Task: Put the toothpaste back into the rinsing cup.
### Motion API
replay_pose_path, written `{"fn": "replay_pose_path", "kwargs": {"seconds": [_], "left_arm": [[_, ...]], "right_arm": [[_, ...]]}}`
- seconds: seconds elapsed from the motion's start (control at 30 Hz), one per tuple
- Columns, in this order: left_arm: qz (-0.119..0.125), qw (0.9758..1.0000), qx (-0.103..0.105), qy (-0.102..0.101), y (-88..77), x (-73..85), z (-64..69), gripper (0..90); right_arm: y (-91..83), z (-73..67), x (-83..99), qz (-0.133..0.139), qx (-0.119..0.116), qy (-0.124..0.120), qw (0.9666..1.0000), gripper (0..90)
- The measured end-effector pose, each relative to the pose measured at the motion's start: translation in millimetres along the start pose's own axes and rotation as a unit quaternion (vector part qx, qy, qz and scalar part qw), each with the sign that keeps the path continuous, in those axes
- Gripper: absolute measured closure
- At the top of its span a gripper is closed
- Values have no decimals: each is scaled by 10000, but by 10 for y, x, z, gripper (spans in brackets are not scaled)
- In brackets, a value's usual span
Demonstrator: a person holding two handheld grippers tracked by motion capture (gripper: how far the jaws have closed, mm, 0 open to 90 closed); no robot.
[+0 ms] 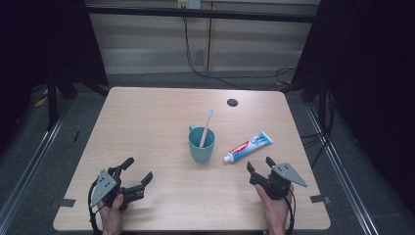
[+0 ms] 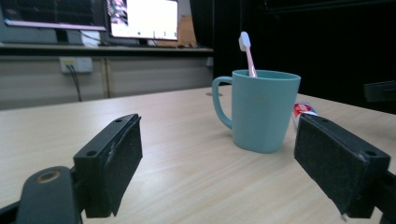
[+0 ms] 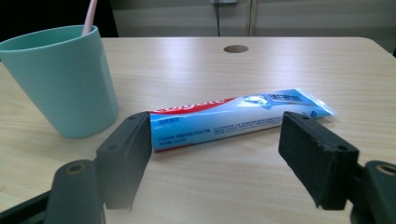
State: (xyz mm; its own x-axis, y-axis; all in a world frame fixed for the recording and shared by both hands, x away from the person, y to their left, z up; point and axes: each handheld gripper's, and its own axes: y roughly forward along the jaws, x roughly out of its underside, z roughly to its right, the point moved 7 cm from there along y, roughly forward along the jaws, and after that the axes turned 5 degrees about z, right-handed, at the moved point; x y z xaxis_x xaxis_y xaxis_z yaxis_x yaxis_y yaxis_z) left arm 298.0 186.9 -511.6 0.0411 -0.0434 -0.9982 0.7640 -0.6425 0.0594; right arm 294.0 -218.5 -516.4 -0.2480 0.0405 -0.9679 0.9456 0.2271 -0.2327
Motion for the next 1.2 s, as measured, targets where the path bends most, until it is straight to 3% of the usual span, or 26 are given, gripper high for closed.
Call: {"fn": "replay_pose_path", "kwargs": {"seconds": [0.17, 0.23, 0.33, 0.37, 0.53, 0.83, 1.0, 1.1, 1.2], "left_arm": [[21, 10000, 51, -21, 9, 0, 18, 152], [32, 9999, 119, 71, 10, -4, 14, 152], [5, 10000, 37, 87, 10, -2, 7, 153], [34, 10000, -64, -17, 8, -1, 15, 154], [50, 10000, -66, -20, 8, -3, 18, 155], [54, 10000, -57, -24, 8, -3, 18, 156], [50, 10000, -49, -22, 8, -3, 19, 156], [54, 10000, -52, -29, 8, -3, 19, 156], [50, 10000, -48, -22, 8, -3, 19, 156]], "right_arm": [[63, -67, -116, -169, -87, -105, 9998, 283], [89, -74, -163, -263, -118, -169, 9994, 321], [125, -56, -231, -357, -63, -249, 9990, 316], [144, -44, -263, -395, -60, -207, 9990, 313], [211, 6, -352, -584, 9, -225, 9980, 339], [290, 140, -503, -995, -3, 63, 9950, 384], [329, 167, -541, -1405, -181, 362, 9893, 396], [354, 180, -568, -1470, -177, 452, 9879, 404], [399, 219, -581, -1633, -25, 585, 9848, 403]]}}
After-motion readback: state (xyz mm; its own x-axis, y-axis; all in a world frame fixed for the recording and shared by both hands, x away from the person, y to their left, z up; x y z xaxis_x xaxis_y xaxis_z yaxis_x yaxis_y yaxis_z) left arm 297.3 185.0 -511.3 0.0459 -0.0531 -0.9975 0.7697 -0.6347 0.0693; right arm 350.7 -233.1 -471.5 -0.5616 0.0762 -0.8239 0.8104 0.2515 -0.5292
